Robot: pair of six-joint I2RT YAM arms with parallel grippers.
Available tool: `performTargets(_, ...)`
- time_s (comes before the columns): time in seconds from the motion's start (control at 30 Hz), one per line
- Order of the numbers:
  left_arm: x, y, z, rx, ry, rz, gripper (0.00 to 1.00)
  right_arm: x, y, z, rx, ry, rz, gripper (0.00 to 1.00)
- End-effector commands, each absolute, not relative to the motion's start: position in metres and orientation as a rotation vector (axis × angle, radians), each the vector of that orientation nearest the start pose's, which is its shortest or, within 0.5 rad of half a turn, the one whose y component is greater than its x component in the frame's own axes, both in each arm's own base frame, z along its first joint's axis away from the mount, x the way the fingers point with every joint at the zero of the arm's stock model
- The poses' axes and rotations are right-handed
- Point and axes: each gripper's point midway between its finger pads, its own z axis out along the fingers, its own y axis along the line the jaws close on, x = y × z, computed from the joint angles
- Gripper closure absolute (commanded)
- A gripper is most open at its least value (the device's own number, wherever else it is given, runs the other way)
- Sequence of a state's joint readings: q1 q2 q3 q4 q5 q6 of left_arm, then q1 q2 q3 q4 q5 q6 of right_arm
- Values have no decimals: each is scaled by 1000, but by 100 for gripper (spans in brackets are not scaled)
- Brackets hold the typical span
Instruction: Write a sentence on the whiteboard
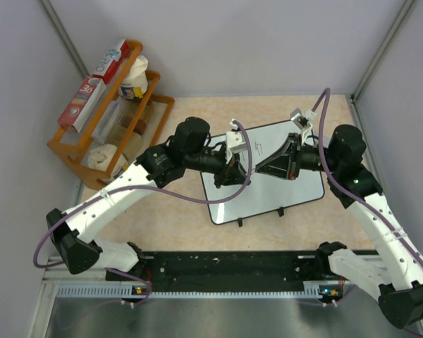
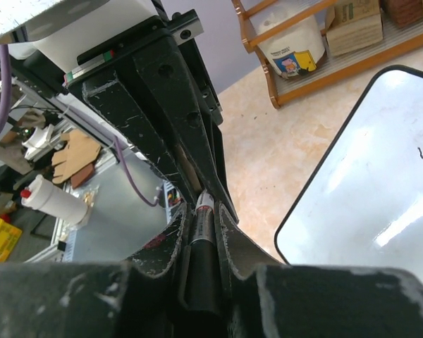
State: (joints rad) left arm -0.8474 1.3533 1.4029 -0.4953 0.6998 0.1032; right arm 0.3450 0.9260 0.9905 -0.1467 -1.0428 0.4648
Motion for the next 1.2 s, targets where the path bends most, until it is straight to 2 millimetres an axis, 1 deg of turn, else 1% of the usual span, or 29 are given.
performTargets(0.0,167,-362,333,1381,1501,-1174,100,171,237,371,-790,1611,1429,100)
performTargets(0.1,169,-361,330,1375,1515,-1166,100,173,237,371,-773,1611,1411,100)
performTargets(0.13,170,-360,327,1369,1529,-1158,92,175,236,370,-763,1615,1406,100)
performTargets(0.17,172,-361,325,1359,1539,-1156,62,177,236,370,-747,1618,1390,100)
performTargets(0.2,176,-359,322,1336,1560,-1132,51,180,236,367,-735,1624,1381,100)
performTargets(0.23,179,-358,319,1302,1593,-1133,45,182,235,366,-727,1625,1369,100)
performTargets(0.27,185,-356,323,1263,1587,-1123,38,188,234,365,-693,1635,1342,100)
performTargets(0.3,189,-352,313,1230,1628,-1121,36,192,233,361,-675,1647,1327,100)
performTargets(0.33,196,-348,311,1176,1662,-1113,35,197,232,358,-650,1663,1304,100)
performTargets(0.37,206,-340,317,1102,1665,-1108,33,206,229,354,-605,1678,1261,100)
performTargets(0.4,211,-333,300,1064,1716,-1098,32,214,227,348,-574,1698,1226,100)
performTargets(0.43,224,-320,297,975,1756,-1096,31,227,221,341,-508,1728,1163,100)
performTargets(0.5,234,-303,285,839,1800,-1121,29,239,214,331,-444,1759,1105,100)
performTargets(0.53,251,-284,281,746,1823,-1099,29,249,207,327,-389,1772,1056,100)
performTargets(0.57,253,-272,265,683,1857,-1092,28,254,202,324,-357,1780,1030,100)
performTargets(0.6,262,-264,264,605,1858,-1094,26,259,198,318,-331,1792,1007,100)
performTargets(0.63,276,-247,258,521,1874,-1053,25,266,189,317,-284,1789,958,100)
performTargets(0.67,278,-237,243,473,1911,-1040,24,269,185,316,-263,1789,936,100)
performTargets(0.73,293,-218,231,368,1935,-995,17,275,175,310,-213,1791,881,100)
performTargets(0.77,297,-211,219,329,1961,-983,15,275,169,310,-195,1786,861,100)
performTargets(0.83,308,-201,218,279,1931,-999,14,277,163,311,-174,1773,830,100)
performTargets(0.87,310,-201,209,270,1949,-1023,13,276,161,312,-168,1769,819,100)
performTargets(0.93,317,-201,210,267,1925,-1046,13,277,158,310,-162,1770,808,100)
performTargets(0.97,322,-203,202,269,1940,-1056,13,279,156,308,-151,1779,802,100)
performTargets(1.03,322,-213,192,341,1943,-1128,14,281,155,305,-139,1799,804,100)
performTargets(1.07,324,-219,198,386,1917,-1166,14,282,155,304,-137,1803,804,100)
performTargets(1.1,322,-224,197,419,1922,-1206,14,283,154,303,-127,1810,807,100)
performTargets(1.13,325,-228,188,431,1945,-1238,15,283,154,302,-126,1810,806,100)
performTargets(1.17,329,-231,192,456,1907,-1250,18,284,153,303,-122,1809,805,100)
